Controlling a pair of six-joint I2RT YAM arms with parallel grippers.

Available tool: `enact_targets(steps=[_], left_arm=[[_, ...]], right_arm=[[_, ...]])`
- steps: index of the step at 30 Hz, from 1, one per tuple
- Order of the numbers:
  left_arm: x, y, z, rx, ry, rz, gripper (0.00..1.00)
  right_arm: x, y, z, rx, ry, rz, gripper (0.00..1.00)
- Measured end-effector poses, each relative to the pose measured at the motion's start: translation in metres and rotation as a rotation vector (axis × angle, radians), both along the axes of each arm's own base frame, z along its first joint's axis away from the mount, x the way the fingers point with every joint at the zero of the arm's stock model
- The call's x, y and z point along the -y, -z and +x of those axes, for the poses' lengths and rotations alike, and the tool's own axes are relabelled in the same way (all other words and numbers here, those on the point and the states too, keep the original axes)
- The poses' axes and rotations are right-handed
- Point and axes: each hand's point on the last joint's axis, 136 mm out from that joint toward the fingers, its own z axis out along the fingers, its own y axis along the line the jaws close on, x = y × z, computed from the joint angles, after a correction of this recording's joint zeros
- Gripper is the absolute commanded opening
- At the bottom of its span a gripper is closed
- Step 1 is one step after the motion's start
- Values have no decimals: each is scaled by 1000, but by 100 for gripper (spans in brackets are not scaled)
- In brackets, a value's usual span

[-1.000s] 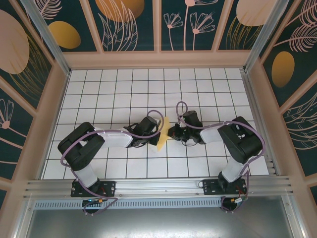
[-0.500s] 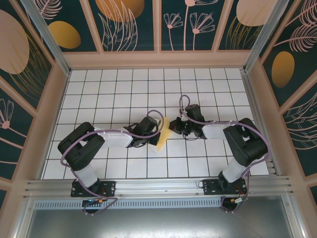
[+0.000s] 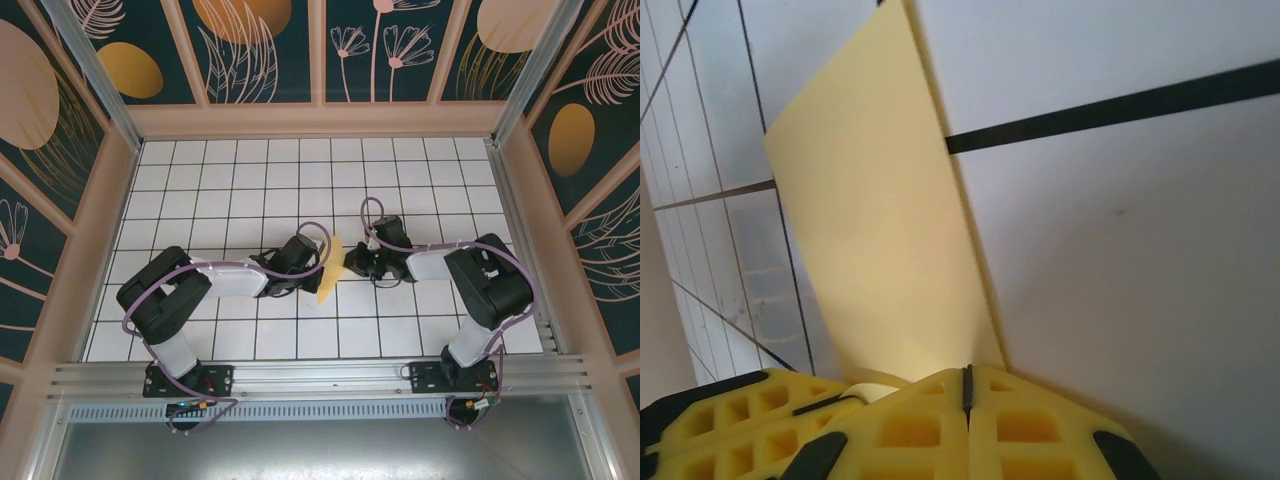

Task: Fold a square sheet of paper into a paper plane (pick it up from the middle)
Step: Third fold the triangle at the center of the table.

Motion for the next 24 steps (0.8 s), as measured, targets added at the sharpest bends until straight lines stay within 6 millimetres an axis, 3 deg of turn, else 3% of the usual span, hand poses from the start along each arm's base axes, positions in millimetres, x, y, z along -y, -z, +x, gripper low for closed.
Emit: enact_targets(steps=[8, 15, 20, 24], left_arm=[[-1, 0, -1, 6, 3, -12, 1], [-1, 0, -1, 10, 2, -16, 1], [-1, 0, -1, 10, 2, -15, 1], [-1, 0, -1, 10, 2, -15, 2]], right_arm=[[-7, -42, 3, 87, -3, 73, 0], [-25, -27, -38, 23, -68, 72, 0], [-28, -25, -38, 18, -62, 79, 0], [-27, -12, -38, -10, -58, 64, 0]])
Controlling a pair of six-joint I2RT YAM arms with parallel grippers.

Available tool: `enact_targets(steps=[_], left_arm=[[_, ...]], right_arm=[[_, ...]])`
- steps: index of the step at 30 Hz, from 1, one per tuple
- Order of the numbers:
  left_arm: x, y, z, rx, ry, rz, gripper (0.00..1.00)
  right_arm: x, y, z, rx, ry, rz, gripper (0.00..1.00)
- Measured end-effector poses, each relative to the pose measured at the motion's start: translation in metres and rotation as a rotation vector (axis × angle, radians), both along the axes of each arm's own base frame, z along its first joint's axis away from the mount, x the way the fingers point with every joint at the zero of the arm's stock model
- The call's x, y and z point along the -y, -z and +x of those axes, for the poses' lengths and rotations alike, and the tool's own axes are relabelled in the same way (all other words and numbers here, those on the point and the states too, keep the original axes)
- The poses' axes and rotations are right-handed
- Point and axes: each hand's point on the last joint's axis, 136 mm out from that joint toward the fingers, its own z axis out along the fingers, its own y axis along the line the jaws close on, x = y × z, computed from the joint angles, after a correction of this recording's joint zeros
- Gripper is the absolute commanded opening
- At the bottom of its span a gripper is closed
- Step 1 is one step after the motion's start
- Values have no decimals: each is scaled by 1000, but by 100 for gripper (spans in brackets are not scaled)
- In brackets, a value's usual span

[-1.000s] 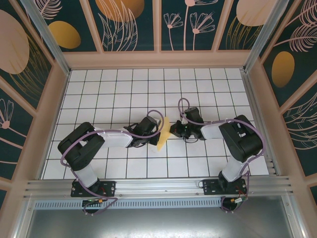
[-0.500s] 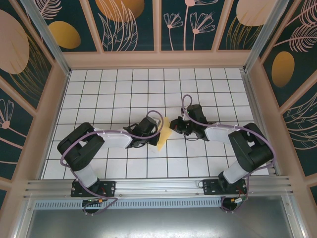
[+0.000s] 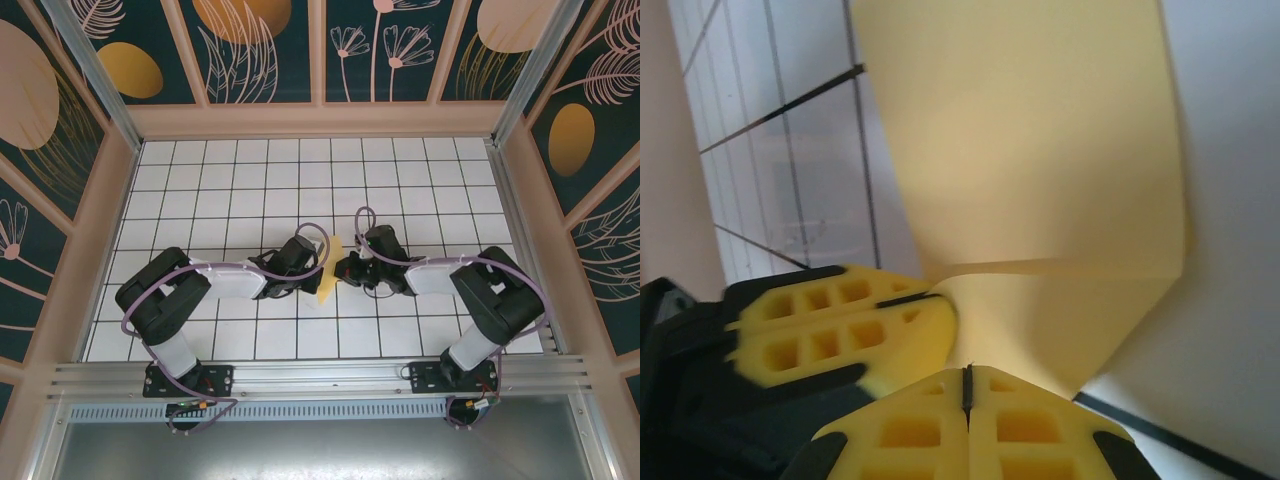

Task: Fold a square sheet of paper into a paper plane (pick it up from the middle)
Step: Third fold the triangle at the center of the table.

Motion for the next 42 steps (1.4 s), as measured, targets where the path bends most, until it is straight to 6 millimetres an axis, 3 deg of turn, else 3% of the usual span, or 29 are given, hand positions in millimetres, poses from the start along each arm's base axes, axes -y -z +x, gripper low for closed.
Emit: enact_targets(steps=[4, 9, 19, 28, 36, 42], left_arm=[[0, 0, 0, 0, 0, 0, 1], [0, 0, 0, 0, 0, 0, 1], [0, 0, 0, 0, 0, 0, 2], [0, 0, 0, -1, 0, 1, 1], [0, 0, 0, -1, 0, 1, 2], [0, 0, 0, -1, 0, 1, 1]], right_arm=[[3, 15, -3, -35, 3, -29, 0], [4, 18, -2, -44, 5, -36, 0], [9, -11, 26, 31, 46, 15, 0], [12, 19, 25, -21, 52, -27, 0], [11, 12, 27, -4, 53, -13, 0], [21, -1, 41, 29, 89, 20, 0]])
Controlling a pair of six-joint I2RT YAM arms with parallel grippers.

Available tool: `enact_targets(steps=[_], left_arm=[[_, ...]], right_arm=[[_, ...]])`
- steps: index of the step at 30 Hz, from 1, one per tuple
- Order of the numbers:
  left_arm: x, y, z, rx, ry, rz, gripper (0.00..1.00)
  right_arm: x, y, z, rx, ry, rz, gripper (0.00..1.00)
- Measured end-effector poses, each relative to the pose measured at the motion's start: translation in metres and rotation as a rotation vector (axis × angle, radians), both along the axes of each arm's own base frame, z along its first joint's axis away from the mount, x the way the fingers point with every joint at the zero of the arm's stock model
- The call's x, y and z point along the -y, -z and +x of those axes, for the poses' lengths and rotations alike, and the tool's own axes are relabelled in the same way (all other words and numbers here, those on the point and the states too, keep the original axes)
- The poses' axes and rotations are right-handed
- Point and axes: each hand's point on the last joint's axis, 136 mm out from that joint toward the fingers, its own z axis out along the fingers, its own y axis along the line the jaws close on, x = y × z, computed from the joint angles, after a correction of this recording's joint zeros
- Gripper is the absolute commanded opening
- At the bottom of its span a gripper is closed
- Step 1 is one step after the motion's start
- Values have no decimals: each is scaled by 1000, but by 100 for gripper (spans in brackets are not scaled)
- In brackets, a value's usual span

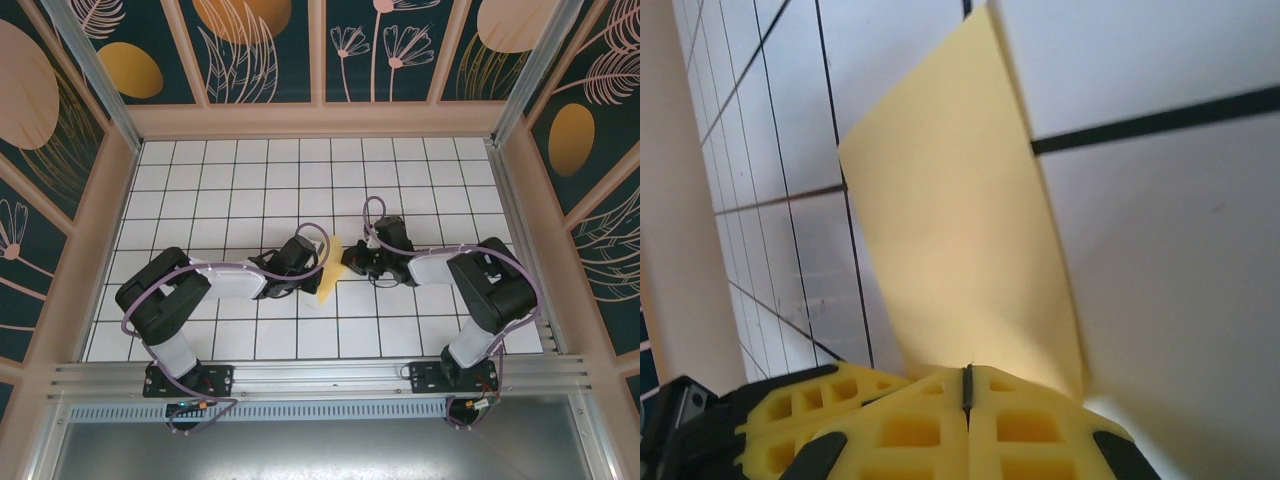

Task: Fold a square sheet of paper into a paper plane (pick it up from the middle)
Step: Third fold the triangle at the center of the table.

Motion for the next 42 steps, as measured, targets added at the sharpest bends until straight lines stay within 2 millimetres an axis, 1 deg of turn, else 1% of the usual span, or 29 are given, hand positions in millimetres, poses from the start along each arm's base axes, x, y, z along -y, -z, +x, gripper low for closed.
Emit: enact_targets(steps=[2, 5, 13, 15, 21, 23, 25, 26, 28, 29, 31, 35, 37, 42], left_arm=[[0, 0, 0, 0, 0, 0, 2], [0, 0, 0, 0, 0, 0, 2], [0, 0, 0, -1, 0, 1, 2], [0, 0, 0, 0, 0, 1, 1], [0, 0, 0, 0, 0, 1, 2], [0, 0, 0, -1, 0, 1, 4], [0, 0, 0, -1, 0, 1, 8], [0, 0, 0, 0, 0, 0, 12], [-1, -1, -1, -2, 1, 4, 16], [-2, -2, -2, -4, 3, 10, 20], [-9, -4, -6, -16, 3, 37, 24], [-22, -15, -11, -15, -10, 75, 36], [-27, -26, -10, 3, -28, 75, 37], [-31, -61, -7, 64, -62, 27, 20]], right_arm=[[4, 4, 1, -2, 12, -1, 0], [9, 19, -5, -36, 15, -19, 0], [11, 18, -5, -40, 27, -15, 0], [12, 12, -6, -38, 29, -17, 0], [5, -31, -6, 57, 15, 35, 0], [3, -38, -8, 76, 13, 41, 2], [4, -38, -10, 79, 16, 35, 5], [5, -35, -11, 71, 24, 27, 7], [8, -31, -11, 59, 35, 8, 11], [9, -30, -12, 55, 36, 5, 13], [9, -28, -12, 50, 38, 1, 17], [8, -19, -13, 34, 39, -21, 21], [5, -15, -16, 23, 27, -29, 24], [-3, -7, -22, 1, 1, -45, 32]])
